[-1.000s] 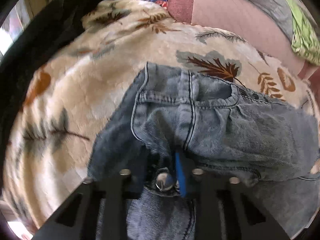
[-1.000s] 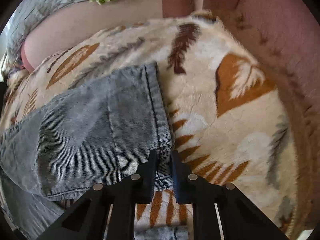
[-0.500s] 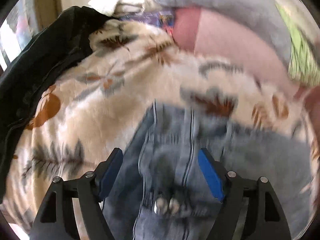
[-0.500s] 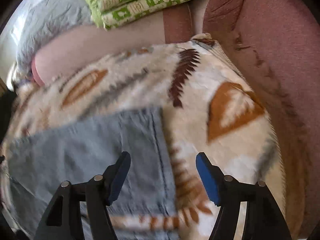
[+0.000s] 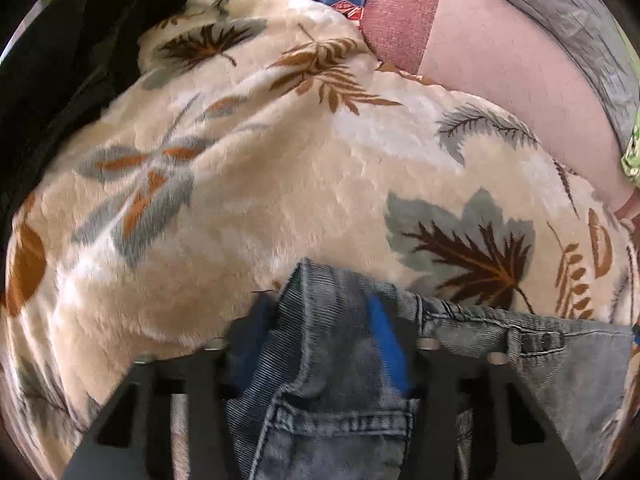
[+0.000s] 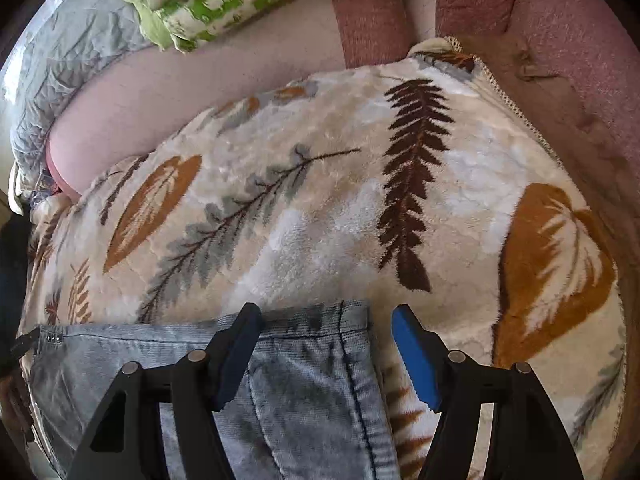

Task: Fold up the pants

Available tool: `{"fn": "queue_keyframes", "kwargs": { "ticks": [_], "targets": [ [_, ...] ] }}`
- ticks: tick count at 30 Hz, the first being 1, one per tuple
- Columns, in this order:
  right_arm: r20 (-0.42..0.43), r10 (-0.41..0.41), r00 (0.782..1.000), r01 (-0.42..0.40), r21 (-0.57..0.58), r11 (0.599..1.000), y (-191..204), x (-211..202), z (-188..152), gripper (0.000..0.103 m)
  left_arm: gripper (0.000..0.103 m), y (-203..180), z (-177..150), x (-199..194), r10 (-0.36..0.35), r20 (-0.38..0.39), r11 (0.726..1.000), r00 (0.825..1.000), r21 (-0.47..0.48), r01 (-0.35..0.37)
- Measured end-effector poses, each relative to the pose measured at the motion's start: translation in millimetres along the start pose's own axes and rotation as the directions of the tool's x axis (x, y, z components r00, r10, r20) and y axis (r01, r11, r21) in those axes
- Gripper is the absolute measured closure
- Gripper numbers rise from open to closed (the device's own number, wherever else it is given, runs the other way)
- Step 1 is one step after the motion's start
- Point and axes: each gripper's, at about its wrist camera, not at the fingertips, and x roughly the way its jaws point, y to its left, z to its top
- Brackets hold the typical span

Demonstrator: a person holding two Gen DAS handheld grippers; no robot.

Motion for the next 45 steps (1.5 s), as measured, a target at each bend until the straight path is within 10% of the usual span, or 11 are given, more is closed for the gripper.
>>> {"fn": "queue_keyframes", "kwargs": {
  "ticks": [7, 12, 14, 18, 20, 22, 26, 30, 39, 45],
  "targets": [
    [-0.002, 0.002, 1.000, -0.002, 0.025, 1.000, -4, 5, 9, 0.052, 0.085, -14, 9, 3, 0.055, 0.009, 0.995, 0.998, 0.078, -0.055],
    [-0.047, -0.010, 0.999, 0.010, 0.003, 1.000, -2, 19, 9, 0.058, 0.062, -5, 14, 9, 0.017, 0.028, 1.000, 0.999, 0.013, -0.018],
    [-0.039, -0.036, 0.999, 0.036, 0.003, 0.999, -3, 18, 9, 0.082, 0.082, -9, 14, 8, 0.051, 0.032, 0.998, 0.998, 0.030, -0.052],
    [-0.023, -0.005, 1.000, 0.006, 0.024, 1.000, -9, 6, 8, 0.080, 0.087, -17, 14, 7, 0.076, 0.024, 0.995, 0.997, 0.055, -0.077],
    [-0.026, 0.023, 0.999, -0.021, 0.070, 0.997, -16, -1, 7, 0.056, 0.083, -15, 15, 7, 0.069, 0.021, 0.997, 0.997, 0.043, -0.070],
    [-0.017, 0.041, 0.999, -0.039, 0.090, 0.995, -20, -5, 6, 0.055, 0.082, -9, 15, 7, 0.046, 0.017, 0.999, 0.999, 0.016, -0.046],
    [-0.092, -0.003, 0.996, 0.006, 0.033, 0.999, -6, 14, 2, 0.082, 0.082, -8, 15, 8, 0.042, 0.018, 0.999, 0.999, 0.022, -0.042],
    [-0.026, -0.005, 1.000, 0.006, 0.030, 1.000, 4, -5, 3, 0.086, 0.093, -16, 14, 1, 0.078, 0.036, 0.995, 0.996, 0.054, -0.080],
    [0.186, 0.116, 0.976, -0.129, 0.057, 0.990, 0, -104, -33, 0.086, 0.093, 1, -22, -122, -0.022, 0.249, 0.999, 0.968, 0.047, 0.011],
    [0.312, 0.201, 0.929, -0.223, 0.036, 0.974, -11, -183, -110, 0.086, 0.093, 37, -114, -222, -0.134, 0.363, 0.990, 0.922, 0.098, 0.105]
  ]
}}
